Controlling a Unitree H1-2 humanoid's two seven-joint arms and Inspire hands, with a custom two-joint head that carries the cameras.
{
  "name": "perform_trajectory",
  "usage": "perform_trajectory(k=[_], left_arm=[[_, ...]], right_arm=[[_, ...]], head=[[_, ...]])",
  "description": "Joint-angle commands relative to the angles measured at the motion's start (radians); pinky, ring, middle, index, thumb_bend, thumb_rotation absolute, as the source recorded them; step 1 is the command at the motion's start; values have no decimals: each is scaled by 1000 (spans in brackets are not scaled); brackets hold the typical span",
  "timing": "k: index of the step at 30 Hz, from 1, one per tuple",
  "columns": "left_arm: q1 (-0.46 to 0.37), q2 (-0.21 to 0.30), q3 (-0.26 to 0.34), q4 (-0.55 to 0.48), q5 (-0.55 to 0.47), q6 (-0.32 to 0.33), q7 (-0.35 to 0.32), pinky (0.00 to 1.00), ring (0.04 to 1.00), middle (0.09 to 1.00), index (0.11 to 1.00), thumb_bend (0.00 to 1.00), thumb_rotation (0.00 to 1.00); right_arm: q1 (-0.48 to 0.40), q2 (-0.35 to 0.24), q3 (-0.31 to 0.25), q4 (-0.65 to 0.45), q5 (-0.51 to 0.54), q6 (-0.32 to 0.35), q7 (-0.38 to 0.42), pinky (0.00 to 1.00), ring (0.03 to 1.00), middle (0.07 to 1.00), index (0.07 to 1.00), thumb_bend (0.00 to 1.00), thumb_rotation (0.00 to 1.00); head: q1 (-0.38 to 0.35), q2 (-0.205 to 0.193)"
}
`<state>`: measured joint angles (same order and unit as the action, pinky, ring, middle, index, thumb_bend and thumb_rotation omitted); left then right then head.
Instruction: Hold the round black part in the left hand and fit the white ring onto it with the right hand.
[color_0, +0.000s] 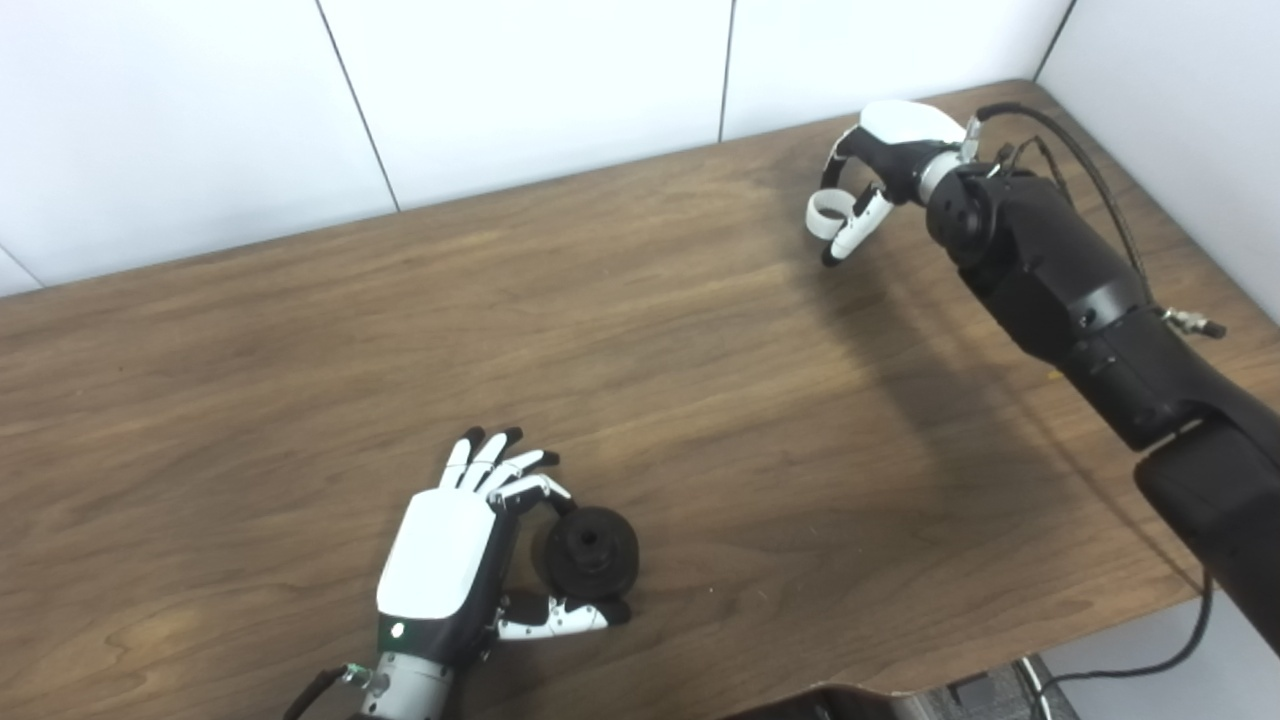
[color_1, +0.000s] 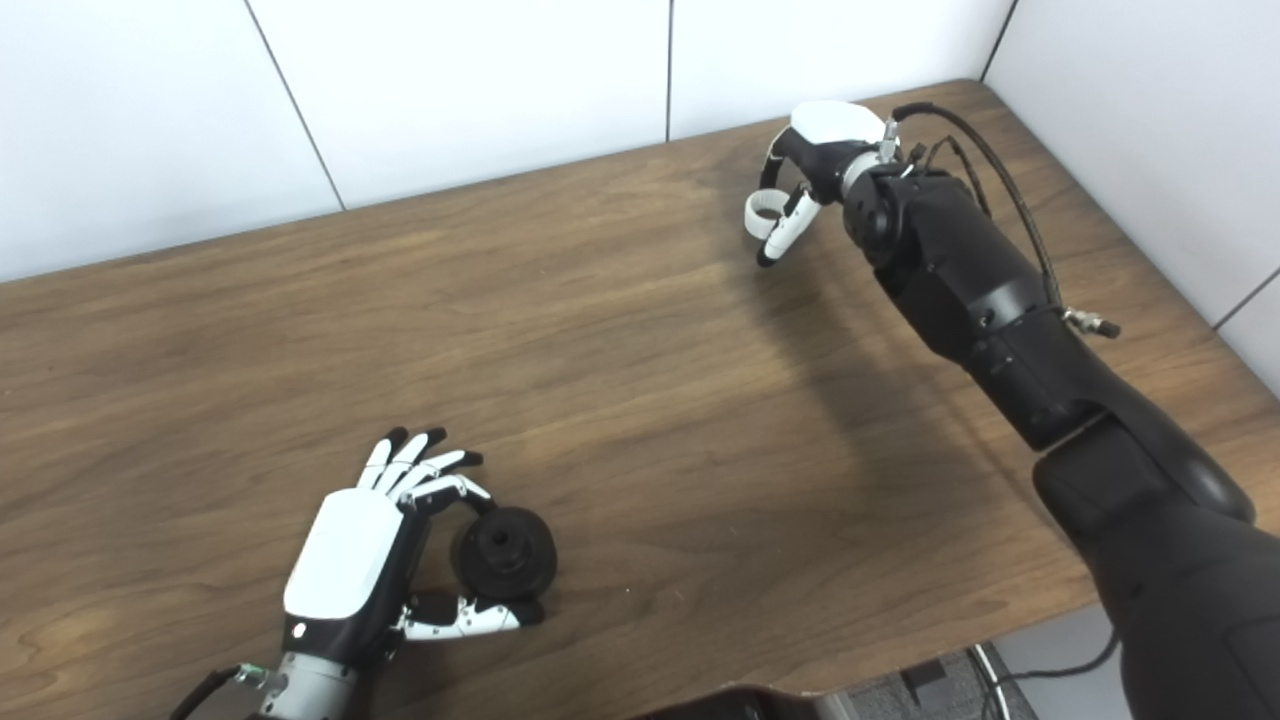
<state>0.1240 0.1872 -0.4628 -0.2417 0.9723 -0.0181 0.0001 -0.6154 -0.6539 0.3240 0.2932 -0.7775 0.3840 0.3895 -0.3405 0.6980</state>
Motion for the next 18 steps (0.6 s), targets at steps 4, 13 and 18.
perform_trajectory(k=[4,13,18], left_arm=[[21,16,2,1,22,20,-39,1000,933,813,484,524,54],[22,15,2,-3,22,21,-41,1000,931,811,484,524,54],[22,15,2,-3,23,18,-38,1000,929,810,484,524,54]], right_arm=[[-57,-32,-24,-22,-12,-19,-34,980,987,888,613,822,198],[-43,-25,-47,-28,10,-32,-64,977,982,882,489,526,138],[-35,-29,-54,-31,10,-47,-73,970,981,876,487,523,134]], head=[[-1,1],[1,8],[1,8]])
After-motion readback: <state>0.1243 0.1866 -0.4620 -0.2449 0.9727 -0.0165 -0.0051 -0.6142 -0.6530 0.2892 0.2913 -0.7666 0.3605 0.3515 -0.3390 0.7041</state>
